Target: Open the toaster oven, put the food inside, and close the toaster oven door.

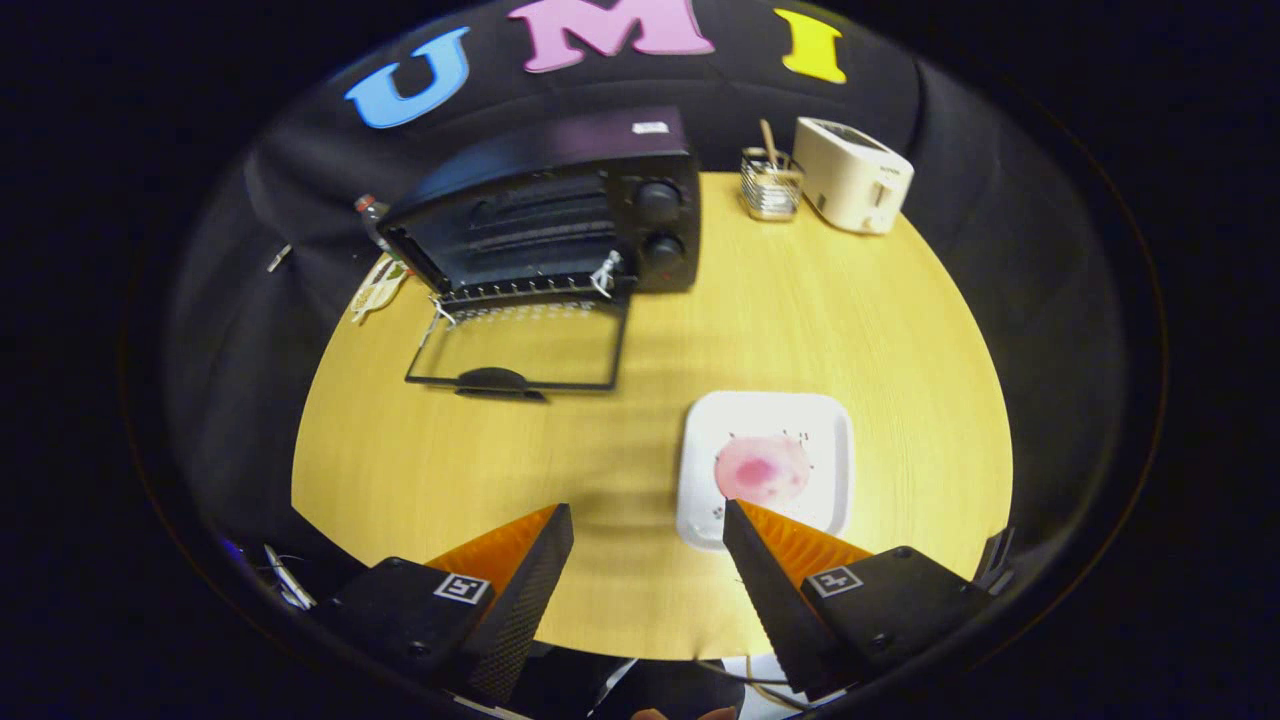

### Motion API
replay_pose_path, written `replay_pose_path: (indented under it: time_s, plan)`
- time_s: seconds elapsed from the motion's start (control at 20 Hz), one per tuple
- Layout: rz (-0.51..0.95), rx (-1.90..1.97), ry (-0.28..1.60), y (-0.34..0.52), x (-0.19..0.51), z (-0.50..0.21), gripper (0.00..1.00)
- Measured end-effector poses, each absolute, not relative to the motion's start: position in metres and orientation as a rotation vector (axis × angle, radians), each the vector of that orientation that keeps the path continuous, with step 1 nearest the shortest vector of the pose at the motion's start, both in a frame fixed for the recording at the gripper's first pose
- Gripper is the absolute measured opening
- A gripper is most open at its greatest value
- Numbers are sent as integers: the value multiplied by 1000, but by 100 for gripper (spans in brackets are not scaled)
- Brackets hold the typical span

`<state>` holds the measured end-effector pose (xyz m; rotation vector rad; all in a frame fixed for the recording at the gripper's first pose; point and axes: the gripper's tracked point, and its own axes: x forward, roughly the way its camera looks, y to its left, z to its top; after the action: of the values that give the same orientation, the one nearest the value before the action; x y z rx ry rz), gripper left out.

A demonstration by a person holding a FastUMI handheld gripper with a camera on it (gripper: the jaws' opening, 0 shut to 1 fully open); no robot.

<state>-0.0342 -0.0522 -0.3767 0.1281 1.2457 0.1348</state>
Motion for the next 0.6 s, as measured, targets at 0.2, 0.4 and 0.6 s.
replay_pose_path:
  time_s: [0.2, 0.4, 0.6]
  plan:
    - [68, 118, 1338, -125, -25, -405, 99]
    - [15, 150, 1397, -166, -7, -435, 95]
    - [57, 144, 1427, -173, 9, -467, 92]
